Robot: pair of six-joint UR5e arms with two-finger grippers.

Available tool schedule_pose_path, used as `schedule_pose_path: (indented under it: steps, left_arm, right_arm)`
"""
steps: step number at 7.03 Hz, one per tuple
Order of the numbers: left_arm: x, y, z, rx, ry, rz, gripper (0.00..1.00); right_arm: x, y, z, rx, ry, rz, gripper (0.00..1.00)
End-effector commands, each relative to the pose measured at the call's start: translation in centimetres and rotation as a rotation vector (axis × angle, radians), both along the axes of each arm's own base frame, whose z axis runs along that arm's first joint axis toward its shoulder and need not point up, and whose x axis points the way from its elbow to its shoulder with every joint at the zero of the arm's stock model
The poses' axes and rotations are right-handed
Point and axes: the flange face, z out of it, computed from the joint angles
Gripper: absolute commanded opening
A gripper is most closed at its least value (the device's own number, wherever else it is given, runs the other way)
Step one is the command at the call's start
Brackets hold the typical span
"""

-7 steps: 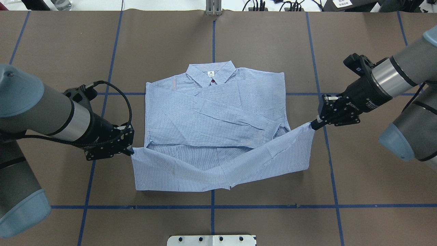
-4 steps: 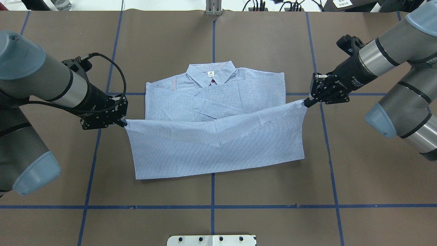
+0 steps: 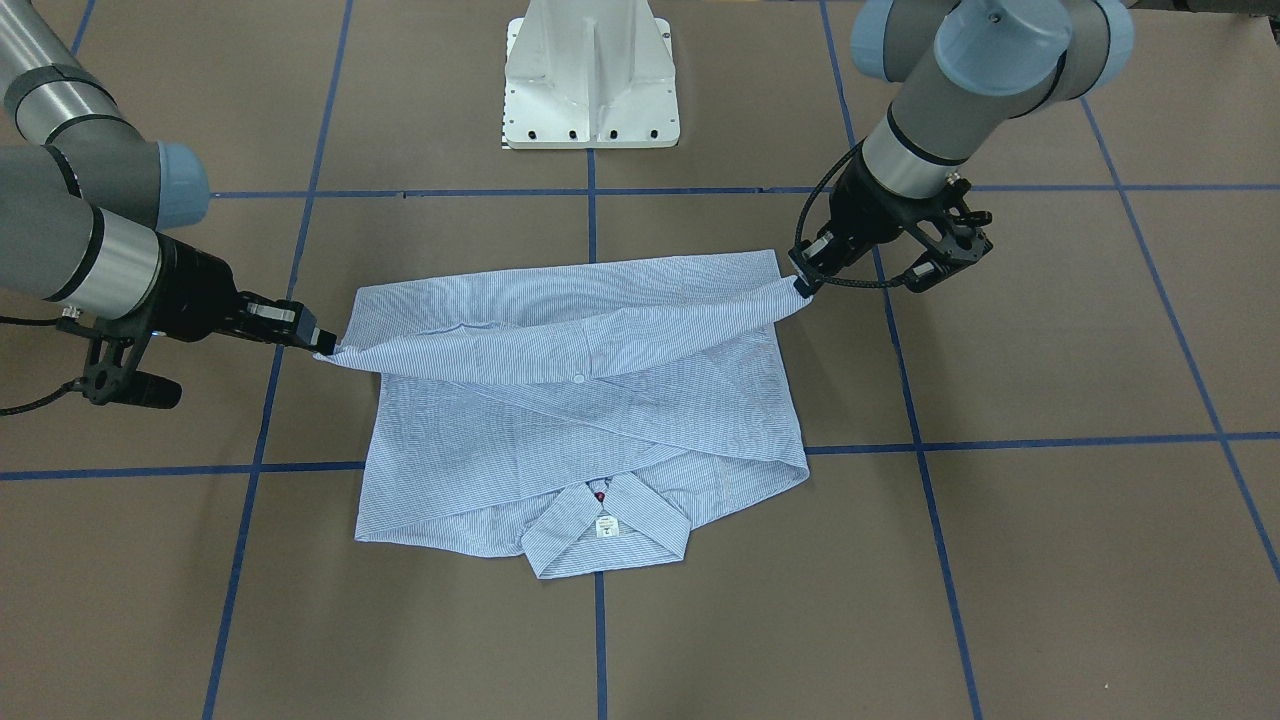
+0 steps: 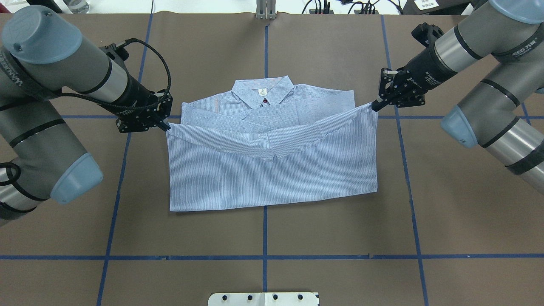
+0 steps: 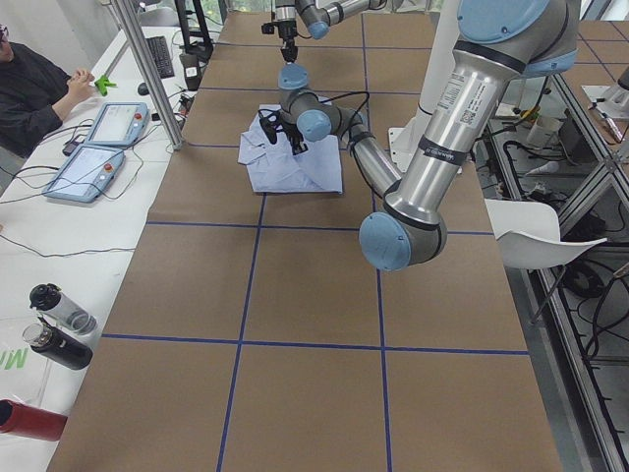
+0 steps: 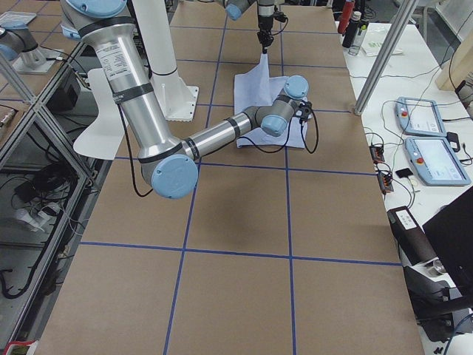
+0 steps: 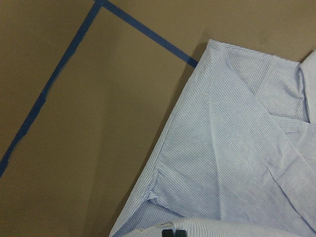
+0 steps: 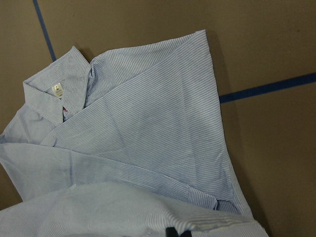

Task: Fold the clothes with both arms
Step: 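Lift both hem corners and fold them over toward the collar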

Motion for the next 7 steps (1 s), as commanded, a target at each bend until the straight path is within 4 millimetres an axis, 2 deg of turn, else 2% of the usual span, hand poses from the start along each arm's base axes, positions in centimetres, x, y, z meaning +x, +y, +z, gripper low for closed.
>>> schedule_pose_path:
  steps: [1, 2, 3, 4, 5, 7]
  left_arm:
    - [-1.6, -2.1, 0.3, 0.017, -0.01, -0.025, 0.0]
    - [-3.1, -3.6, 0.6, 0.032, -0.011, -0.026, 0.0]
    - [-2.1, -5.0, 0.9, 0.021, -0.02, -0.026, 0.0]
    - [-1.0, -6.2, 2.1, 0.038, -0.003, -0.025, 0.0]
    - [-0.1, -7.3, 3.6, 0.048, 0.012, -0.029, 0.0]
    - [0.7, -8.3, 4.7, 0.043, 0.007, -0.029, 0.0]
  right_arm:
    - [0.6, -2.6, 0.0, -0.01, 0.007, 0.029, 0.0]
    - [1.0, -2.9, 0.3, -0.006, 0.01, 0.035, 0.0]
    - [0.6, -3.7, 0.5, -0.007, 0.019, 0.04, 0.0]
    - [-0.1, -5.0, 0.6, -0.012, 0.032, 0.048, 0.0]
    - [-0.5, -5.5, 1.3, -0.022, 0.041, 0.046, 0.0]
    - [-1.6, -6.7, 1.7, -0.028, 0.063, 0.054, 0.0]
